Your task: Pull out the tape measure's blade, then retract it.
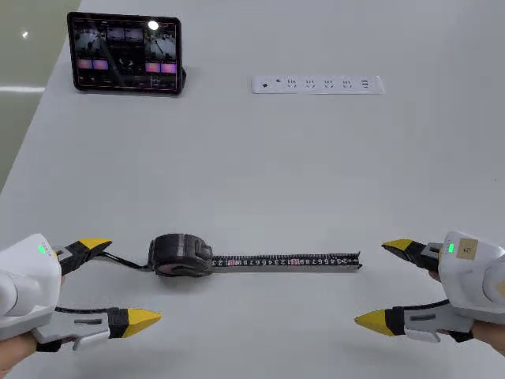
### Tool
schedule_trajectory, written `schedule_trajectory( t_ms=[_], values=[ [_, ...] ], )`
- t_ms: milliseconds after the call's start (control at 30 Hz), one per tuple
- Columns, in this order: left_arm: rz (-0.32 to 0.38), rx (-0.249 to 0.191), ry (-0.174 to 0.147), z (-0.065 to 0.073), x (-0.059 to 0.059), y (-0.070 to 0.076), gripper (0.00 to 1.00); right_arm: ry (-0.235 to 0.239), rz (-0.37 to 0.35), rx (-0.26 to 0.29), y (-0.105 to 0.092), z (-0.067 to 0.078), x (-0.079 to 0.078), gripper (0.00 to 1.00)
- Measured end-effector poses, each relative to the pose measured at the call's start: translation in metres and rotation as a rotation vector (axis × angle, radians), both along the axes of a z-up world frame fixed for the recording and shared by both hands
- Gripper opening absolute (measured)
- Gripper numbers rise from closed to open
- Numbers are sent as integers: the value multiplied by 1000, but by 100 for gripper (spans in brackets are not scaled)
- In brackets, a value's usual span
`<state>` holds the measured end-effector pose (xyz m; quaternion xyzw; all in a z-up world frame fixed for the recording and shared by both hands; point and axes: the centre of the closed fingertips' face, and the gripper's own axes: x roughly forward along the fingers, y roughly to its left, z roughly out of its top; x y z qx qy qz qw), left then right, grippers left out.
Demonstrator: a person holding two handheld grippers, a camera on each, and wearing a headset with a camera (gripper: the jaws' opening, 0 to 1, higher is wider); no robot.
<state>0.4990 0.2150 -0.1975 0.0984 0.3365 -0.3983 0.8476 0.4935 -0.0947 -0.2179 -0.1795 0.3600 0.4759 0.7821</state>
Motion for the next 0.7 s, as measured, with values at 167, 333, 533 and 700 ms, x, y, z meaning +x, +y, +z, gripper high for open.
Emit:
schedule_trajectory(
  t_ms=[167,333,533,700],
  values=[
    [18,-3,-8,1,-5,2,84,-9,-7,-3,-3,2,-5,78],
    [30,-2,-13,0,-11,2,86,-20,-27,-2,-6,3,-9,80],
    [71,-17,-25,2,-13,4,86,-45,-74,26,-7,10,-9,81],
    [87,-20,-25,1,-16,5,86,-61,-111,50,-6,12,-8,81]
  ],
)
